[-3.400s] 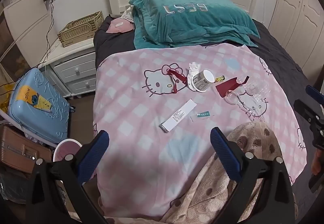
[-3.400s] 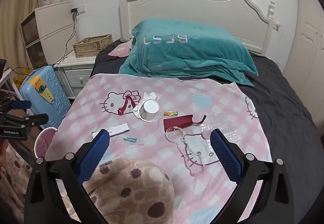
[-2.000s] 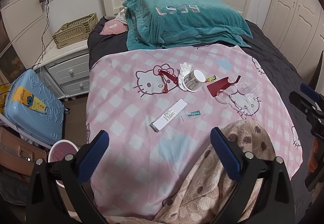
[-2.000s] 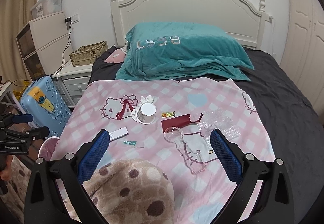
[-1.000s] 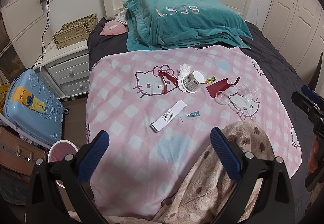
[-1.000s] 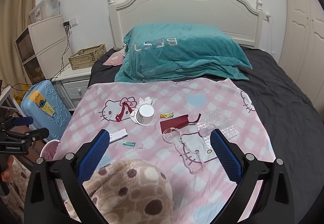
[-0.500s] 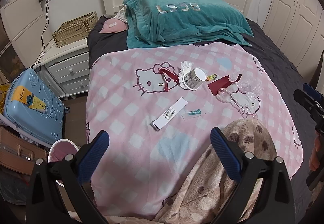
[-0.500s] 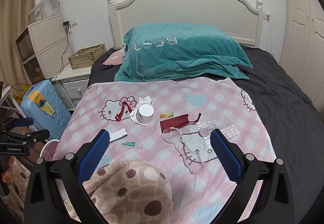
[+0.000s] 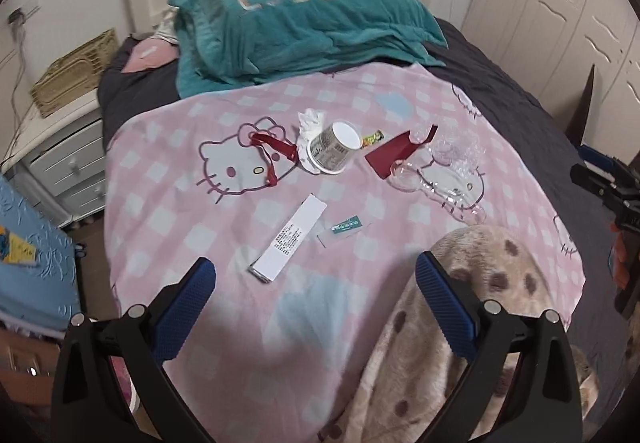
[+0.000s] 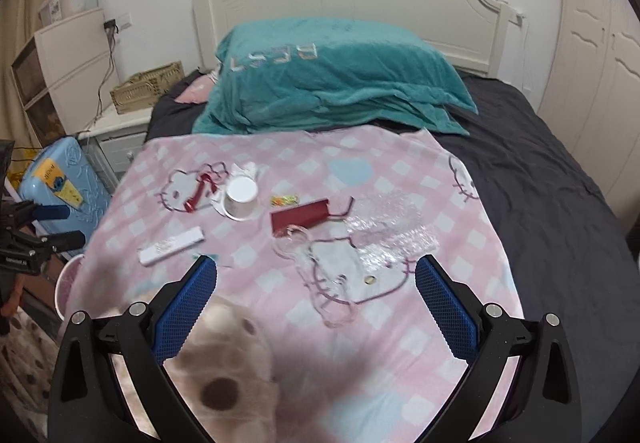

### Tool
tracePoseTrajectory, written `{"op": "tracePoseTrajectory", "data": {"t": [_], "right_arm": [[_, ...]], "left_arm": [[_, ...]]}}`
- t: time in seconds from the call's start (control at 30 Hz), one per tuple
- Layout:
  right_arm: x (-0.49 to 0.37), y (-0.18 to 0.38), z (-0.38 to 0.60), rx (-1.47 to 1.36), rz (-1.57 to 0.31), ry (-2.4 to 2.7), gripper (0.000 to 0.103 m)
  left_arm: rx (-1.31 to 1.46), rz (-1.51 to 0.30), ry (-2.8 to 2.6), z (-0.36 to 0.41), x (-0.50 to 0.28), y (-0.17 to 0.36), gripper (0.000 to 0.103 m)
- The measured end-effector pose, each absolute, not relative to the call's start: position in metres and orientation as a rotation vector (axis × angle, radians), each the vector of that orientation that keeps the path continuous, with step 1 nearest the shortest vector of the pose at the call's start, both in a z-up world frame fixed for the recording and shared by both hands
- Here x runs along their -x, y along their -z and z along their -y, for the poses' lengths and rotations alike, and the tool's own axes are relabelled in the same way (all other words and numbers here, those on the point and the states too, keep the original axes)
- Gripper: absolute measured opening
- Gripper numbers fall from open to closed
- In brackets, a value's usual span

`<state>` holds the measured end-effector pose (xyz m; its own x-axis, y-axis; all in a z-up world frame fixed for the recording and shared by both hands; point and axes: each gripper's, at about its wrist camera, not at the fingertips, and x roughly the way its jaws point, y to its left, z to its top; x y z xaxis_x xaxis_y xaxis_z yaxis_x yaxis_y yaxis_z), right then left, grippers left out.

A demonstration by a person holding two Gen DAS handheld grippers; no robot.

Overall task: Collect trash
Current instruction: 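Grasp the white box with the left tool while the right tool grasps the teal-labelled packet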

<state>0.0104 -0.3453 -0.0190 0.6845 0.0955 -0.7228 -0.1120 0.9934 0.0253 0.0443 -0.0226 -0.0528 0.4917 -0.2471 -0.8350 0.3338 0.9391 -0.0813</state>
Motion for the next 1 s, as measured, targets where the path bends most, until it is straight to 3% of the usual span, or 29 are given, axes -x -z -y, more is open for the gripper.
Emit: {"op": "tracePoseTrajectory", "data": {"t": [0.4, 0.5, 1.0], "right_arm": [[-0.053, 0.077, 0.379, -0.017, -0.939, -0.200, 0.097], [-0.081, 0.088, 0.351, 0.064, -0.966, -0.322, 0.097], [-0.157, 0.145, 0.202, 0.559, -1.104, -0.910, 0.092]], "left_arm": [[-0.313, -1.089, 0.471, 0.057, -0.112, 0.139, 0.098], [-0.357, -1.134, 0.481, 0.058, -0.125, 0.158, 0.086], [-0.320, -1.266, 0.537, 0.038, -0.149, 0.210, 0.057]]}}
